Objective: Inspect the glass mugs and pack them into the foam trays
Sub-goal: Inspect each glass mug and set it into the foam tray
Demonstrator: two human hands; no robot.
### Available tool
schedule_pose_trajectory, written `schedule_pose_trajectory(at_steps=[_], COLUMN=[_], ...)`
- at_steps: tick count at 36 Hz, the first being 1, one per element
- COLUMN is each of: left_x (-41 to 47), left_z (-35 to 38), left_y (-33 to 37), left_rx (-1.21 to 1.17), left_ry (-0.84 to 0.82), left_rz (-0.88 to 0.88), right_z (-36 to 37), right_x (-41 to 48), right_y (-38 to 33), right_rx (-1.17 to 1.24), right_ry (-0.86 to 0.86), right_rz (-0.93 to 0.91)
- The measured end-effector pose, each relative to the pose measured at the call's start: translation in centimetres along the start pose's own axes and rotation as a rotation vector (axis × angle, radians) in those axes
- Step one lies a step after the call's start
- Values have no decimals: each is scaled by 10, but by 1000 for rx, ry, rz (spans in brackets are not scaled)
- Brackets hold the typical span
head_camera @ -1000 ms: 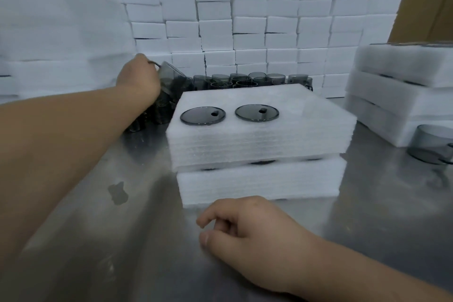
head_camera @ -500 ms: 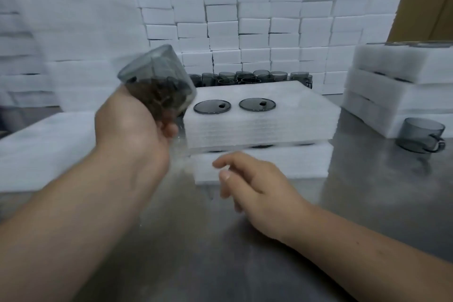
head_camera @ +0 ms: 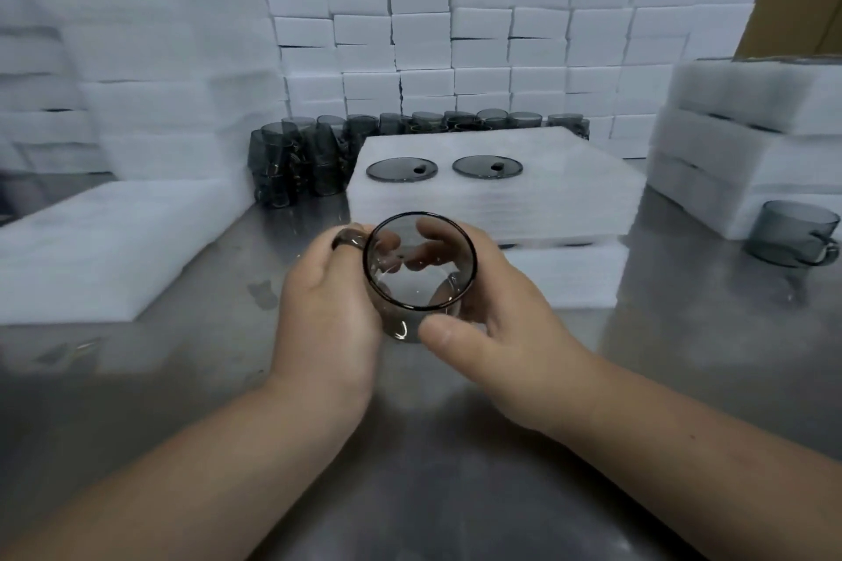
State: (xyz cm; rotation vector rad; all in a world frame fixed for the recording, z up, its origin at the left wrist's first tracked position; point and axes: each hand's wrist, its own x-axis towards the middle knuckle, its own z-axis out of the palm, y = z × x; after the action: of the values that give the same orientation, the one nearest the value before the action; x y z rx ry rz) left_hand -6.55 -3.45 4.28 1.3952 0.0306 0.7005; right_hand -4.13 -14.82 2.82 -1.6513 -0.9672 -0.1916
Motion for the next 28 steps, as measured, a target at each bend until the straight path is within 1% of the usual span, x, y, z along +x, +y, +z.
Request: schedule_pose_trajectory(at_steps=[2,4,9,11,13,15,18,22,26,28], left_x=[0,1,-4,-3,0,0,-3,-5,-6,-6], left_z=[-1,-1,2,0,-2,-2,-3,-6,-7,-6], left_y=[-1,-3,-4,-9,-14,-13,-12,-15,-16,-18], left_rx=[-15,-17,-165,-111,-43,11,109,293,383,403], left_ry=[-18,-42,-230,-240,-213,-172,-177,-189,-256,-285], left_rz=[12,21,0,19,59,137,286,444,533,539], right_z=[1,1,-2,-4,-4,-3,-3,-4,-4,-3], right_x=[-1,-1,2,3,4,5,6,6,5,4], right_y=[-1,0,3,2,2,1,1,1,0,-1], right_rx=[-23,6,171,249,277,316,349,342,350,376], right_ry=[22,58,199,250,297,343,389,409,394,381], right_rz=[12,30,126,147,152,159,177,207,204,200])
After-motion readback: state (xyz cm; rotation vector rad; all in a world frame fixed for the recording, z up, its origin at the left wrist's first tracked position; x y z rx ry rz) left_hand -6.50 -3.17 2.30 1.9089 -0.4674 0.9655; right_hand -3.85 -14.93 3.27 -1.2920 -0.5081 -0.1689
